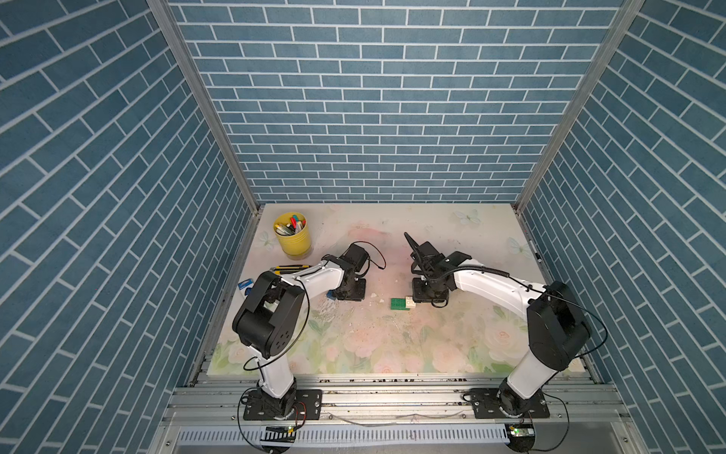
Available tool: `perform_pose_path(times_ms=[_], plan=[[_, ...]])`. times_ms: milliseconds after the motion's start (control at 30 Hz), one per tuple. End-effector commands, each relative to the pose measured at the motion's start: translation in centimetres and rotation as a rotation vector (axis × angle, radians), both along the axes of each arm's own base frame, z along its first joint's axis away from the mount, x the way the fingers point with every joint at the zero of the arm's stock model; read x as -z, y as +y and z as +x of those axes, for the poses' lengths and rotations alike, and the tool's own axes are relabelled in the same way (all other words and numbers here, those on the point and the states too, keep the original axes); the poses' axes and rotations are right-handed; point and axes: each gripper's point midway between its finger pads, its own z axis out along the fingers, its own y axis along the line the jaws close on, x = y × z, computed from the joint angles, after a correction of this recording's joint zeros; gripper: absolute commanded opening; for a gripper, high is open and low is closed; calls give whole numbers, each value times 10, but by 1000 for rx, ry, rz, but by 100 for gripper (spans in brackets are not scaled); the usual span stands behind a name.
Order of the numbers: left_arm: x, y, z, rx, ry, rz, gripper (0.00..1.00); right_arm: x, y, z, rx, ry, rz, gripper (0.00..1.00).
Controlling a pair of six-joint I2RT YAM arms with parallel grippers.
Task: Assemble the letter y with lego
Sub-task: Pick up the lego brick from the center of the board.
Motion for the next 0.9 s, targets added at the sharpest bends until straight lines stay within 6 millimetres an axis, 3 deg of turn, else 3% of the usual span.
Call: perform_pose_path(times_ms=[0, 300, 567, 867], plan=[[-15, -4, -5, 4, -13, -29, 15, -2, -18, -4, 12, -7, -60, 47], [-28, -11, -18, 3, -16, -82, 15, 14, -20, 0, 5, 23, -99, 41], [-32, -18, -29, -9, -11, -136, 15, 24, -3, 4, -25, 56, -68, 38], [-33, -37, -34, 11, -5, -166, 16, 22, 22, 1, -71, 56, -7, 37]])
